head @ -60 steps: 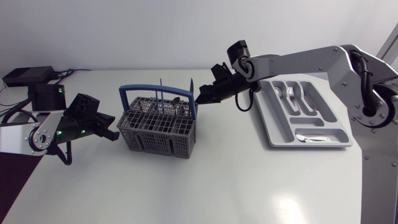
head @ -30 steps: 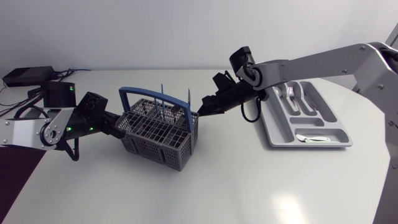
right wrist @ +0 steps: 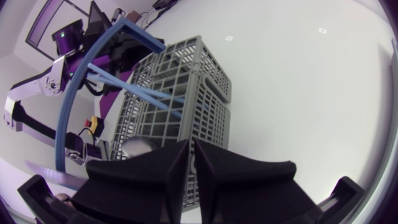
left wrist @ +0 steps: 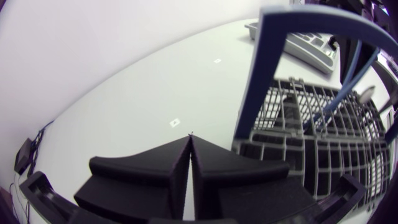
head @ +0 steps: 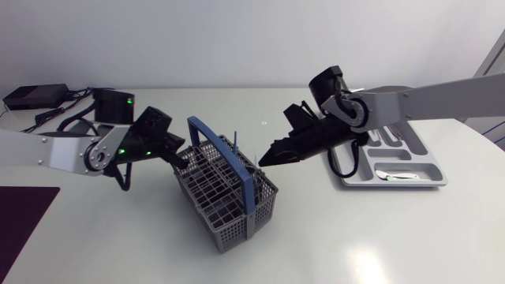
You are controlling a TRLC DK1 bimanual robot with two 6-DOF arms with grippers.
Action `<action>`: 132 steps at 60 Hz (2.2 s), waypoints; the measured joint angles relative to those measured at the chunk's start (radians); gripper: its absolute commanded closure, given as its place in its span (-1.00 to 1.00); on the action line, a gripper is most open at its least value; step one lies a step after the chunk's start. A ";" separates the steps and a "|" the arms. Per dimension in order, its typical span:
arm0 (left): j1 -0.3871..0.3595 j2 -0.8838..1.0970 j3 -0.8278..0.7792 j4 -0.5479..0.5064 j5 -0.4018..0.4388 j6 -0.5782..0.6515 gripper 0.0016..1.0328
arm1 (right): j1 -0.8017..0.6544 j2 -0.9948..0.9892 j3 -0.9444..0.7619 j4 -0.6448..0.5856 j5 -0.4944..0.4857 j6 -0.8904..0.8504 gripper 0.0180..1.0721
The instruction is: Unload the cutlery basket into the drawer organizer.
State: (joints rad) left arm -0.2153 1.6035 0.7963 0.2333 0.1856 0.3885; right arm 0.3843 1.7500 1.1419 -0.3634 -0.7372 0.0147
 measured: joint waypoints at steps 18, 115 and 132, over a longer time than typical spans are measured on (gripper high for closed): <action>-0.109 0.094 0.182 -0.064 -0.063 -0.018 0.83 | -0.066 -0.191 -0.153 -0.061 -0.002 -0.058 0.73; -0.120 0.249 0.350 -0.303 0.054 0.067 0.83 | 0.061 -0.166 -0.233 -0.050 0.079 -0.149 0.73; -0.102 0.317 0.488 -0.306 0.054 0.056 0.83 | 0.093 -0.171 -0.208 -0.024 0.147 -0.123 0.72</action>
State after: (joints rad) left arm -0.3176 1.9205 1.2839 -0.0731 0.2398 0.4442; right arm 0.4770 1.5787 0.9340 -0.3874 -0.5903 -0.1081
